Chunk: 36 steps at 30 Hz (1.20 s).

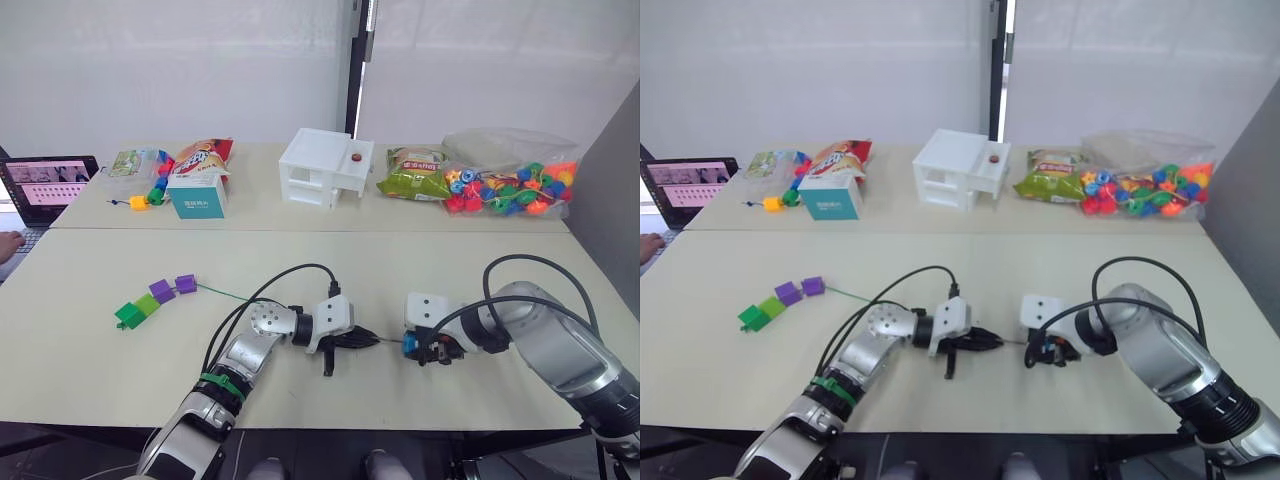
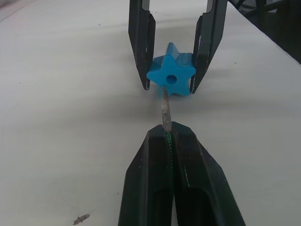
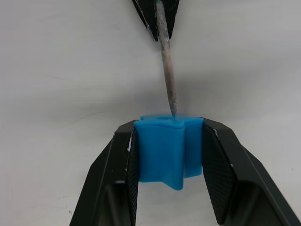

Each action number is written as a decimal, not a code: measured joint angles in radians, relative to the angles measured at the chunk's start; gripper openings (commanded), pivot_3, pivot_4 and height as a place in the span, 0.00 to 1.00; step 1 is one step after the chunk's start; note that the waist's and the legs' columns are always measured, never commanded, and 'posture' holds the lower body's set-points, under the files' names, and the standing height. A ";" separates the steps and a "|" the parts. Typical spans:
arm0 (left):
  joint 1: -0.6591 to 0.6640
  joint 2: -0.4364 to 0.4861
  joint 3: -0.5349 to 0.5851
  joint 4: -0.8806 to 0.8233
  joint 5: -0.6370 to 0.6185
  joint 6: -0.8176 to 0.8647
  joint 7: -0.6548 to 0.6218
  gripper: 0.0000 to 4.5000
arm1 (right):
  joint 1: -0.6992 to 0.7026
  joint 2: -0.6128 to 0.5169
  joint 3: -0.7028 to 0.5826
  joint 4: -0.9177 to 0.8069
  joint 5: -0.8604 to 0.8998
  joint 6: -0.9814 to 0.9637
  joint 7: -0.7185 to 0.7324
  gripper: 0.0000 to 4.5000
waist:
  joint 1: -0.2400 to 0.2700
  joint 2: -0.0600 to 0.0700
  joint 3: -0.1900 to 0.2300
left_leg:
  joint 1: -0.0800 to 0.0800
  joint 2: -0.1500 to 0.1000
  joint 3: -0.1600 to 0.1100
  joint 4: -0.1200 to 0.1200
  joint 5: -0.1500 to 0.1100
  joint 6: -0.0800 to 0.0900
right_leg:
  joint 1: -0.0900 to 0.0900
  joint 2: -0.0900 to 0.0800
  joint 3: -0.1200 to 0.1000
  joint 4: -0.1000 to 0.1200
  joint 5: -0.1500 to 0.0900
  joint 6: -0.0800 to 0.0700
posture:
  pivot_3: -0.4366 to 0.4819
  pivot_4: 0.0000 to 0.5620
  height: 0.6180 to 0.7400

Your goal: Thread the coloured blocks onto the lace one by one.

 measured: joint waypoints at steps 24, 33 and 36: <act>-0.012 -0.028 0.015 0.013 -0.016 0.006 -0.022 0.00 | 0.014 -0.016 0.001 -0.022 0.022 0.029 -0.038 0.30 | 0.003 0.000 0.000 | 0.000 0.000 0.000 0.001 0.000 0.000 | 0.001 0.000 0.000 0.000 0.000 0.000 | 0.48 0.27 1.00; -0.002 -0.029 0.011 -0.012 -0.039 0.037 -0.031 0.00 | 0.013 -0.016 0.004 -0.025 0.023 0.029 -0.040 0.30 | 0.003 0.000 0.000 | 0.001 0.000 0.000 0.000 0.000 0.000 | 0.001 0.000 0.000 0.000 0.000 0.000 | 0.48 0.27 1.00; -0.001 -0.038 0.009 0.001 -0.036 0.033 -0.025 0.00 | 0.012 -0.016 0.005 -0.024 0.023 0.030 -0.039 0.30 | 0.003 0.000 0.000 | 0.001 0.000 0.000 0.000 0.000 0.000 | 0.001 0.000 0.000 0.000 0.000 0.000 | 0.48 0.27 1.00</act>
